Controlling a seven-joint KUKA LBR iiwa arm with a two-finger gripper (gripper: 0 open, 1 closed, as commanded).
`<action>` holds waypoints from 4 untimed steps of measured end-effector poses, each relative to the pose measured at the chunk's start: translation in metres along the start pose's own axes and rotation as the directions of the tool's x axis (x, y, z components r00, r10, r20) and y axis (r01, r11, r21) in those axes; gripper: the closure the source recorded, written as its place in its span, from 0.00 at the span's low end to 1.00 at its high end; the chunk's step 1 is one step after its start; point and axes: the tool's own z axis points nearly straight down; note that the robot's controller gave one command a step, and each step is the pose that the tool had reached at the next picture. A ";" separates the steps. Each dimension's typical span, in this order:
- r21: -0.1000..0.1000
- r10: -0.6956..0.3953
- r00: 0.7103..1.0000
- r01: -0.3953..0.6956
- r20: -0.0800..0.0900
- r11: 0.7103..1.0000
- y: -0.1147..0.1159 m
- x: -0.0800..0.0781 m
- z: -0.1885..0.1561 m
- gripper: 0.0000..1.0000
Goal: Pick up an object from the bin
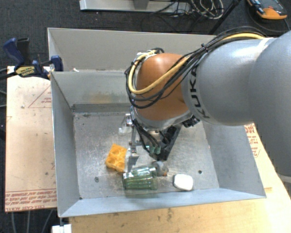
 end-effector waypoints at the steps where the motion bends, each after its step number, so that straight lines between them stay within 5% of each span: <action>1: -0.001 0.003 1.000 -0.003 0.007 1.000 -0.001 -0.002 -0.004 0.00; 2: -0.001 -0.150 0.989 0.150 0.011 0.989 0.002 -0.004 0.069 1.00; 3: -0.001 -0.150 0.989 0.150 0.011 0.989 0.002 -0.004 0.069 1.00; 4: 0.001 -0.218 0.976 0.218 0.010 0.976 0.018 -0.021 -0.056 1.00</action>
Offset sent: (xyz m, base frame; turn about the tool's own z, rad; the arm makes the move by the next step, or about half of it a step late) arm -0.0016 -0.0001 -0.0798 -0.1526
